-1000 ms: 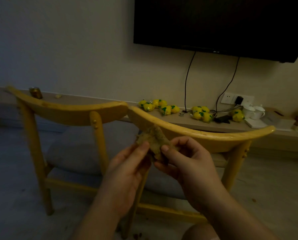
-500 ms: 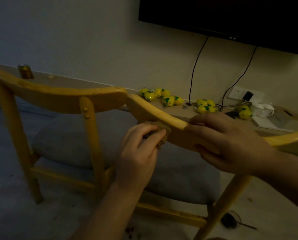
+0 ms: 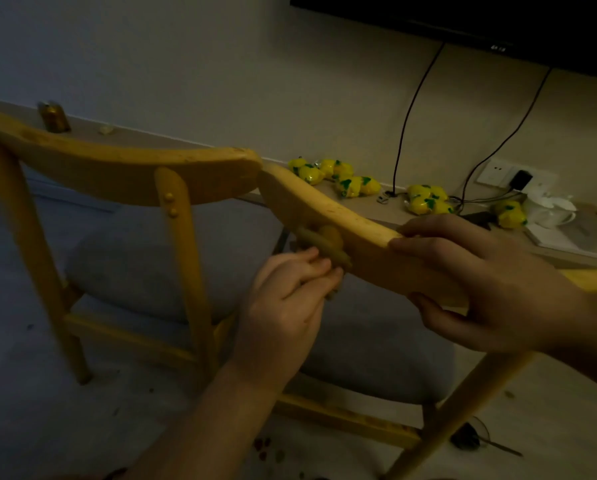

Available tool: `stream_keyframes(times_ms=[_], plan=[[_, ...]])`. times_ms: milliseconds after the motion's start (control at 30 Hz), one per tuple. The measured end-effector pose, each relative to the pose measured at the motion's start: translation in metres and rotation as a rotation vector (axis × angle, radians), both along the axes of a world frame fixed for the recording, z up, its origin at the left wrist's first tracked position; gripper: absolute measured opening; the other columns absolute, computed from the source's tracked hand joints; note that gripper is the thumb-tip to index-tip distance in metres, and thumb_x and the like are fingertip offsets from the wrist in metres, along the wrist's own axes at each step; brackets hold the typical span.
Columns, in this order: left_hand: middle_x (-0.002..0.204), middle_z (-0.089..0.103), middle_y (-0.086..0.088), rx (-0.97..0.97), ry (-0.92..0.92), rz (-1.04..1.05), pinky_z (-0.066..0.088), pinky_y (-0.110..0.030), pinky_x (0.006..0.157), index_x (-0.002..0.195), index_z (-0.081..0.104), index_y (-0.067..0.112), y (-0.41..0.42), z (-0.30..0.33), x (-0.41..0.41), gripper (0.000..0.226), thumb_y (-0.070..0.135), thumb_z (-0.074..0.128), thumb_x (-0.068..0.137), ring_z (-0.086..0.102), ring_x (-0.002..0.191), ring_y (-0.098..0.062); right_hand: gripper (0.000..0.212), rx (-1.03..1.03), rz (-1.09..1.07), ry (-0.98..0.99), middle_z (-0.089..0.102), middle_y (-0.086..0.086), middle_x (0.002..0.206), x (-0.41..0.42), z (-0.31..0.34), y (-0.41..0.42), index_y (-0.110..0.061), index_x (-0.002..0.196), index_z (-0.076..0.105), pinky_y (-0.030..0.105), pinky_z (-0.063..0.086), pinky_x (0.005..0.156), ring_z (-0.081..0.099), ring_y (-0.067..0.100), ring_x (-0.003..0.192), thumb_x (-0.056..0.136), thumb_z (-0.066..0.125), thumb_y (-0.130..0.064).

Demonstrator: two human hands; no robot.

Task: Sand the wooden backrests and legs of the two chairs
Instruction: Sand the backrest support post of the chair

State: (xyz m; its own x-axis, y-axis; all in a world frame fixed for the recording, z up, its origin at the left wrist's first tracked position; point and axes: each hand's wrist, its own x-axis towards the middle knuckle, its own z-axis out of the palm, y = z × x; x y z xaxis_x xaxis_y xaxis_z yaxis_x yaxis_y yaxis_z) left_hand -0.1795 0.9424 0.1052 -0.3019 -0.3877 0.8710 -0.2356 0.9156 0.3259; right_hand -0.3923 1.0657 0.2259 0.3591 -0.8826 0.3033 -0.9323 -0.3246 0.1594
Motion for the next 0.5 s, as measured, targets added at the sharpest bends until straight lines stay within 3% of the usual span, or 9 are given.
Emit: stream_keyframes(times_ms=[133,367,500], plan=[[0.103,0.075,-0.012,-0.016,-0.082,0.004,0.050,-0.028,0.102,0.101,0.080,0.002,0.003,-0.015,0.005,0.021,0.012,0.061,0.097,0.070,0.100,-0.029,0.059,0.000,-0.012,-0.006,0.052,0.009,0.136,0.000,-0.001,-0.001,-0.014,0.142,0.051,0.024,0.047,0.079,0.059,0.025,0.112,0.094,0.058,-0.047],[0.123,0.068,-0.020,-0.047,0.022,-0.015,0.050,-0.036,0.106,0.116,0.075,-0.002,0.000,0.012,0.004,0.027,0.007,0.052,0.103,0.064,0.118,-0.032,0.060,-0.003,-0.048,0.008,0.054,0.010,0.134,0.002,-0.001,-0.001,-0.014,0.140,0.053,0.013,0.035,0.081,0.053,0.014,0.105,0.092,0.058,-0.049],[0.116,0.071,-0.019,0.009,0.038,0.009,0.054,-0.040,0.102,0.112,0.076,-0.002,-0.001,0.005,0.003,0.026,0.007,0.055,0.099,0.067,0.116,-0.032,0.060,0.008,-0.045,0.012,0.054,0.011,0.133,0.004,-0.001,-0.001,-0.013,0.139,0.053,0.010,0.031,0.080,0.044,0.006,0.104,0.091,0.059,-0.049]])
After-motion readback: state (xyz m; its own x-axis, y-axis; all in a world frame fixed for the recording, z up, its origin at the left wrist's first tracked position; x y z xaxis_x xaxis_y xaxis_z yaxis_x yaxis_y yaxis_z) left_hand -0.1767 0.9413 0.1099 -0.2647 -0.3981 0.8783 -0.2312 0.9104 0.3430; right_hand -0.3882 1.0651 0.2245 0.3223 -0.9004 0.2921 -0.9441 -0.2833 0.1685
